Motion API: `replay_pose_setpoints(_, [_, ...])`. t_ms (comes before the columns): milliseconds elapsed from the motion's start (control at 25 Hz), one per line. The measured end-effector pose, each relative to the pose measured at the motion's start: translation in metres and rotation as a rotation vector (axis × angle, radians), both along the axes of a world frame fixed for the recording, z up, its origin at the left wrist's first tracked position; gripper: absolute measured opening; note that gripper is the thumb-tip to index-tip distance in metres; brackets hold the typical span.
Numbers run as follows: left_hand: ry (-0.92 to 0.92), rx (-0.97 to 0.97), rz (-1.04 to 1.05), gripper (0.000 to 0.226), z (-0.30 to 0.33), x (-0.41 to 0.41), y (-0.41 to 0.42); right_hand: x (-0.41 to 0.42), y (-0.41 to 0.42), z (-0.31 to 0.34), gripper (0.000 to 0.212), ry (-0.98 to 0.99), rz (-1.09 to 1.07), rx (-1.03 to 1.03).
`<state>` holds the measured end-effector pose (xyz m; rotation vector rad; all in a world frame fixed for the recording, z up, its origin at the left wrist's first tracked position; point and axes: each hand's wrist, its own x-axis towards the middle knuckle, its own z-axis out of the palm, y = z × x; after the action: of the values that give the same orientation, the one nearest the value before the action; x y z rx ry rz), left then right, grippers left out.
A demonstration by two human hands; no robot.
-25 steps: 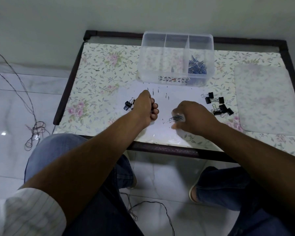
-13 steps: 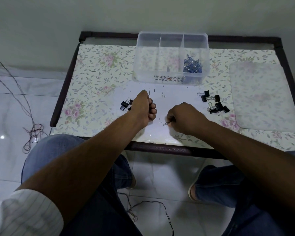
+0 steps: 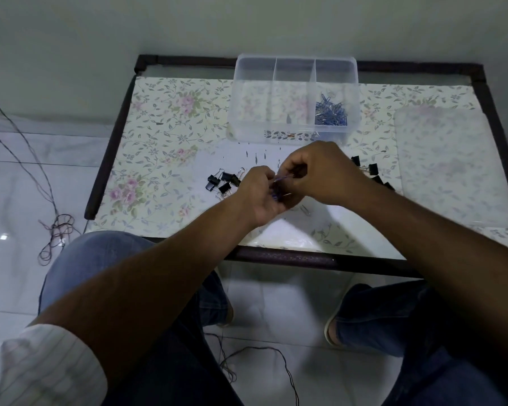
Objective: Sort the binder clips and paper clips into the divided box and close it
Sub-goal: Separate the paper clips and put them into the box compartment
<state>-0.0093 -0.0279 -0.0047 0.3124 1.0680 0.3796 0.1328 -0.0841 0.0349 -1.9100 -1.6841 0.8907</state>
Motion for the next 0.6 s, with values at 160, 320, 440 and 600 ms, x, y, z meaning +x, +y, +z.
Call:
replay_pose_setpoints(160, [-0.043,-0.003,0.071,0.025,0.013,0.000,0.004,-0.006,-0.001,0.006,0.019,-0.099,0.090,0.082])
replay_pose_setpoints(320, [0.171,0.078,0.042,0.025,0.011,-0.012,0.020,0.012,-0.011,0.003,0.014,-0.176,-0.133,0.158])
replay_pose_setpoints(440, [0.379,0.205,-0.049,0.030,0.008,-0.022,0.027,0.009,-0.026,-0.033,0.013,-0.351,-0.082,-0.165])
replay_pose_setpoints(600, [0.771,0.777,-0.621,0.052,0.001,-0.018,0.020,-0.003,-0.029,-0.052,0.020,-0.335,-0.103,-0.256])
